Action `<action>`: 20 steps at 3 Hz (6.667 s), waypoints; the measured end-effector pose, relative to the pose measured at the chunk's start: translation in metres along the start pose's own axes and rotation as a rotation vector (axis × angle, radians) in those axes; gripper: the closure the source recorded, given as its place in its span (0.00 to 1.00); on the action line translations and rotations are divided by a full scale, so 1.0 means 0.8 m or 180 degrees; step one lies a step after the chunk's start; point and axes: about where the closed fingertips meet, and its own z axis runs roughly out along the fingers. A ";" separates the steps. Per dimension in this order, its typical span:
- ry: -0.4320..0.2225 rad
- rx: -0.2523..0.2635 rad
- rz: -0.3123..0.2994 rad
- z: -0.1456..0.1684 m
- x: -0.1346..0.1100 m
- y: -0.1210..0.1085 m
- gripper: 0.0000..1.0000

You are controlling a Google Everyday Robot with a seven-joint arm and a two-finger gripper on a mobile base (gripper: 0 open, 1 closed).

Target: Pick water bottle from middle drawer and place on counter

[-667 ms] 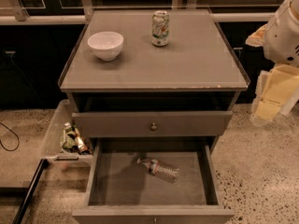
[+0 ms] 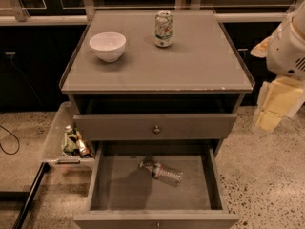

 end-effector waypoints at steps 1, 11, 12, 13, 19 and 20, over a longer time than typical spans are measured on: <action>0.0014 -0.0089 0.0152 0.052 0.023 0.009 0.00; -0.0486 -0.0542 0.0609 0.574 0.087 0.098 0.00; -0.0751 -0.0387 0.0604 0.619 0.075 0.098 0.00; -0.1046 -0.0273 0.0541 0.647 0.059 0.092 0.00; -0.1869 -0.0652 0.0714 0.775 0.001 0.061 0.14; -0.1869 -0.0652 0.0714 0.775 0.001 0.061 0.37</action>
Offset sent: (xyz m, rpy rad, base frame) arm 0.0070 -0.0052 -0.1618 0.0249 0.0530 -0.0063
